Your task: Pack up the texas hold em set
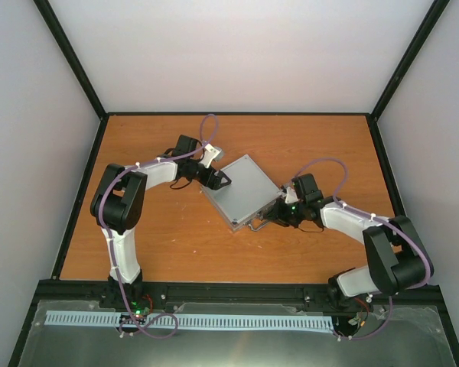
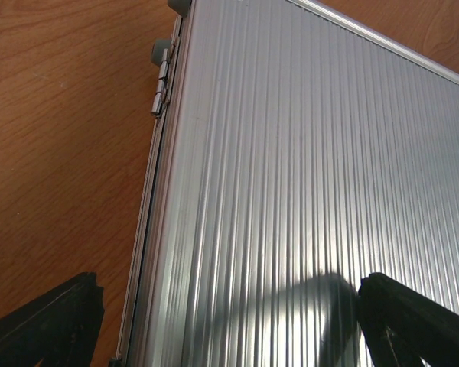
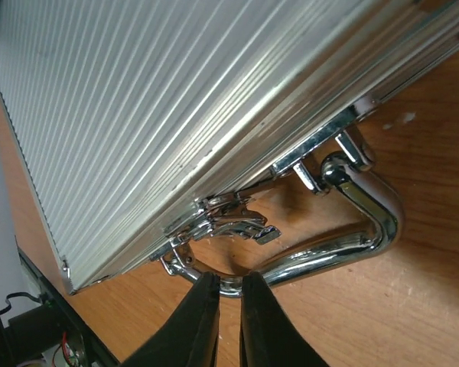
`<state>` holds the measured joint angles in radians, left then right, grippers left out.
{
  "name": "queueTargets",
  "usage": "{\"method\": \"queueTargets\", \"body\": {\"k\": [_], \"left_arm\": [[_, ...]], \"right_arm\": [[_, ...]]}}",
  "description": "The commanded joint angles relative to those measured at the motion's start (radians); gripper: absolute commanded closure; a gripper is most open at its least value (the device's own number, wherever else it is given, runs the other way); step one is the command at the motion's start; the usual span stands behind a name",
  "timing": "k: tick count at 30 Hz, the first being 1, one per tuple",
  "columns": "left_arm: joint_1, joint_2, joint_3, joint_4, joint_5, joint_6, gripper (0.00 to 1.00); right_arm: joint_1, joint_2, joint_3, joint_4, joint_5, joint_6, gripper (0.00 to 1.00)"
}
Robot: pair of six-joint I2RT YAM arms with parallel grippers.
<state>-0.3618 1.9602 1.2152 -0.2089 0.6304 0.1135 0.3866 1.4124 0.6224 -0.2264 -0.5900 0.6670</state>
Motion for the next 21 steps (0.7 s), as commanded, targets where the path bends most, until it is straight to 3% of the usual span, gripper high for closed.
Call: {"method": "queueTargets", "body": {"k": [1, 9, 21], "left_arm": [[-0.016, 0.009, -0.024, -0.068, -0.014, 0.016, 0.08], [-0.016, 0.012, -0.025, -0.067, -0.014, 0.018, 0.08], [-0.016, 0.008, -0.029, -0.069, -0.011, 0.028, 0.08]], "right_arm": [[0.016, 0.017, -0.012, 0.050, 0.032, 0.032, 0.90], [0.039, 0.059, -0.006, 0.068, 0.049, 0.073, 0.96], [0.070, 0.102, 0.009, 0.058, 0.099, 0.083, 0.97]]}}
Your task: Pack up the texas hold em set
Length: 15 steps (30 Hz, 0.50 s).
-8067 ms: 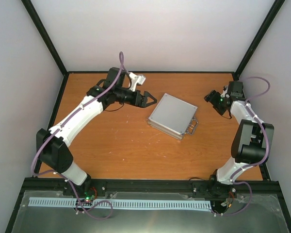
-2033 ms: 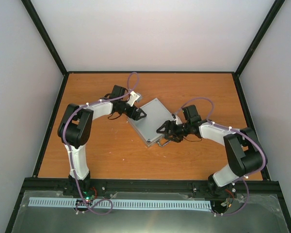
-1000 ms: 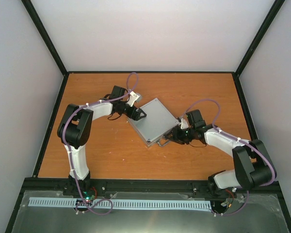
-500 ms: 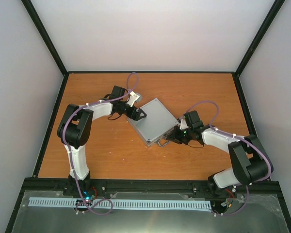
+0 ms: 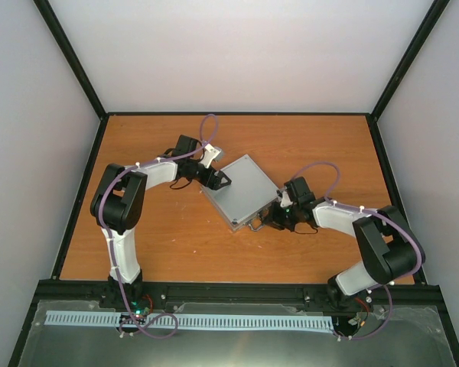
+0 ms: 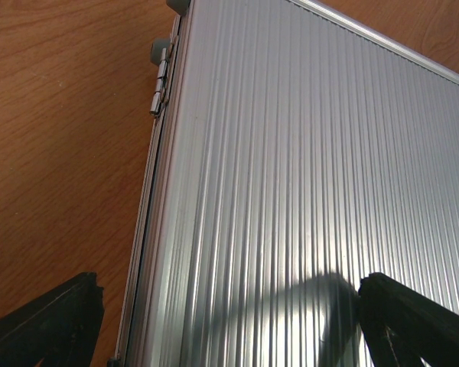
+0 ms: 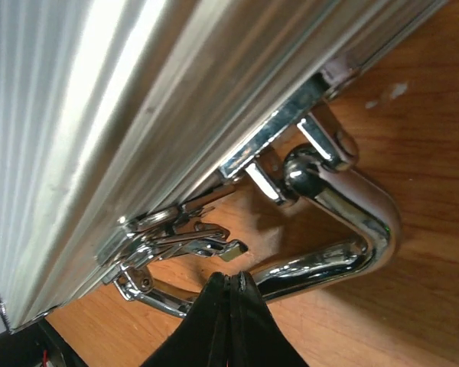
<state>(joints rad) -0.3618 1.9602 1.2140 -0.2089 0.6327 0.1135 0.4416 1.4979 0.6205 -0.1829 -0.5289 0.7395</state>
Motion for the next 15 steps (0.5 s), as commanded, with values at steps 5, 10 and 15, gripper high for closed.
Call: {"method": "queueTargets", "body": {"k": [5, 10, 15], "left_arm": [[-0.015, 0.008, -0.030, -0.067, -0.012, 0.028, 0.08], [-0.015, 0.007, -0.032, -0.067, -0.008, 0.031, 0.08], [-0.016, 0.007, -0.037, -0.062, -0.002, 0.031, 0.08]], "right_arm": [[0.021, 0.038, 0.020, 0.009, 0.058, 0.012, 0.97], [0.030, 0.050, 0.030, 0.001, 0.082, 0.017, 0.97], [0.037, 0.066, 0.039, -0.019, 0.111, 0.025, 0.97]]}}
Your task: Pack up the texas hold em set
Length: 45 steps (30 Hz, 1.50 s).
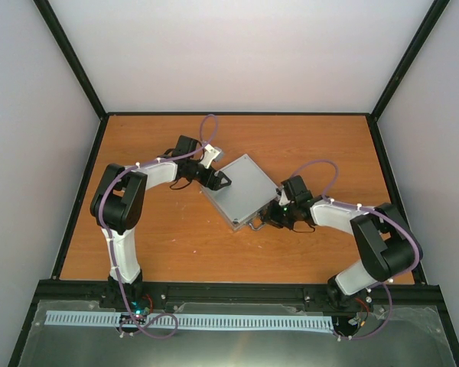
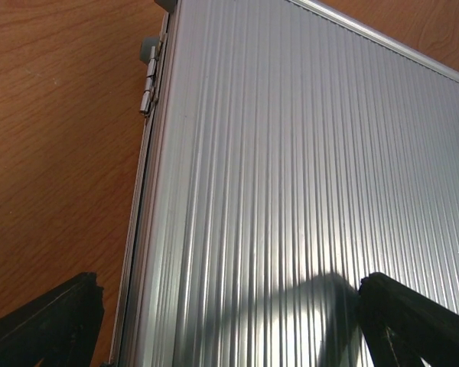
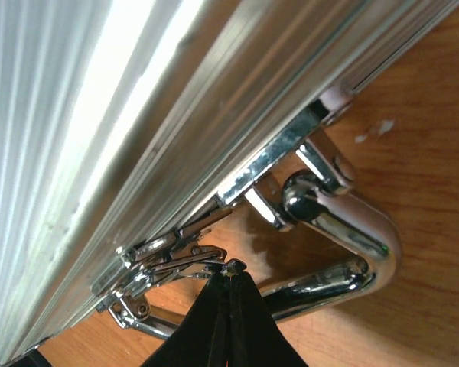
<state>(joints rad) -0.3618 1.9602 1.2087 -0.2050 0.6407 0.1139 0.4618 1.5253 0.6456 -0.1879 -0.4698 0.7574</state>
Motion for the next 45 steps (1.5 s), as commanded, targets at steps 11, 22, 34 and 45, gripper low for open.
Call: {"method": "queueTargets", "body": {"k": [11, 22, 34, 45], "left_arm": [[-0.016, -0.002, -0.058, -0.053, 0.008, 0.032, 0.08], [-0.016, -0.018, -0.078, -0.044, 0.018, 0.032, 0.08], [-0.016, -0.038, -0.108, -0.023, 0.036, 0.022, 0.08], [-0.002, -0.153, -0.151, 0.058, -0.041, -0.048, 0.06]], "right_arm": [[0.027, 0.063, 0.013, 0.022, 0.072, 0.030, 0.97], [0.029, 0.072, 0.012, 0.066, 0.076, 0.033, 0.97], [0.029, 0.100, 0.005, 0.169, 0.074, 0.050, 0.96], [0.028, -0.044, 0.028, -0.117, 0.190, -0.095, 0.91]]}}
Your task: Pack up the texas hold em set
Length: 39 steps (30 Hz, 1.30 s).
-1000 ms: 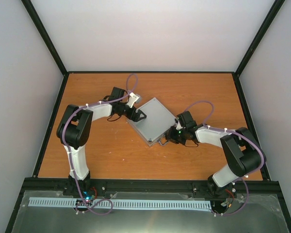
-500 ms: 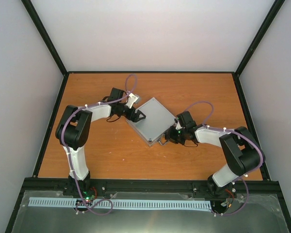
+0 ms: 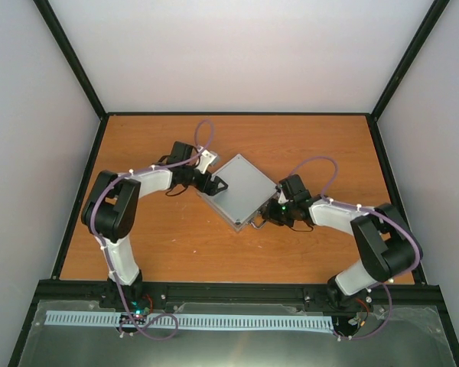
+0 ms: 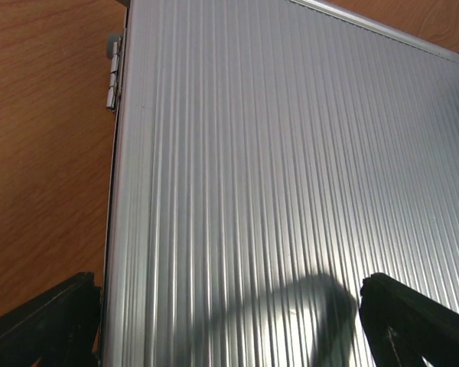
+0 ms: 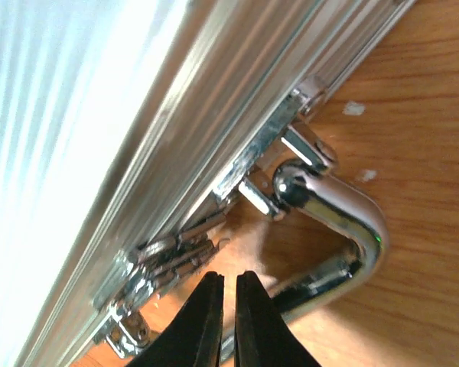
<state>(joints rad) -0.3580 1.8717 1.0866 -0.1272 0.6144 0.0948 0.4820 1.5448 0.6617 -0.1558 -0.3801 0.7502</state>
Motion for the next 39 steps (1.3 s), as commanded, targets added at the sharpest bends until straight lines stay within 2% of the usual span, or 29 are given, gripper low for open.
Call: {"method": "queueTargets", "body": {"k": [1, 6, 9, 12, 16, 20, 24, 28, 33, 35, 37, 39], "left_arm": [[-0.003, -0.089, -0.030, -0.016, -0.027, -0.038, 0.06], [-0.002, -0.185, -0.017, -0.030, -0.078, -0.047, 0.04], [-0.002, -0.227, 0.005, -0.036, -0.085, -0.054, 0.04], [-0.004, -0.245, 0.041, -0.025, -0.071, -0.086, 0.03], [-0.020, -0.246, 0.071, 0.049, -0.095, -0.127, 0.02], [-0.014, -0.196, 0.113, 0.103, -0.177, -0.188, 0.00], [0.055, -0.160, 0.103, 0.192, -0.224, -0.237, 0.00], [0.214, -0.191, -0.043, 0.320, -0.219, -0.343, 0.00], [0.466, -0.381, -0.343, 0.468, -0.328, -0.434, 0.00], [0.531, -0.498, -0.463, 0.535, -0.411, -0.449, 0.00], [0.545, -0.575, -0.551, 0.562, -0.598, -0.446, 0.00], [0.545, -0.618, -0.624, 0.612, -0.723, -0.435, 0.00]], "right_arm": [[0.009, -0.087, 0.011, -0.180, 0.113, -0.105, 0.90], [0.009, -0.212, 0.029, -0.261, 0.147, -0.189, 0.80], [0.009, -0.256, 0.074, -0.246, 0.159, -0.244, 0.72], [0.009, -0.258, 0.151, -0.209, 0.179, -0.311, 0.60], [0.008, -0.179, 0.303, -0.145, 0.232, -0.380, 0.38], [-0.024, -0.063, 0.438, -0.070, 0.230, -0.452, 0.25], [-0.161, 0.018, 0.462, 0.009, 0.165, -0.485, 0.17], [-0.369, 0.029, 0.377, 0.091, 0.133, -0.530, 0.13], [-0.610, -0.027, 0.247, 0.175, 0.169, -0.590, 0.13], [-0.693, -0.080, 0.169, 0.250, 0.188, -0.583, 0.13], [-0.717, -0.140, 0.080, 0.328, 0.257, -0.589, 0.13], [-0.717, -0.189, -0.007, 0.414, 0.310, -0.600, 0.13]]}}
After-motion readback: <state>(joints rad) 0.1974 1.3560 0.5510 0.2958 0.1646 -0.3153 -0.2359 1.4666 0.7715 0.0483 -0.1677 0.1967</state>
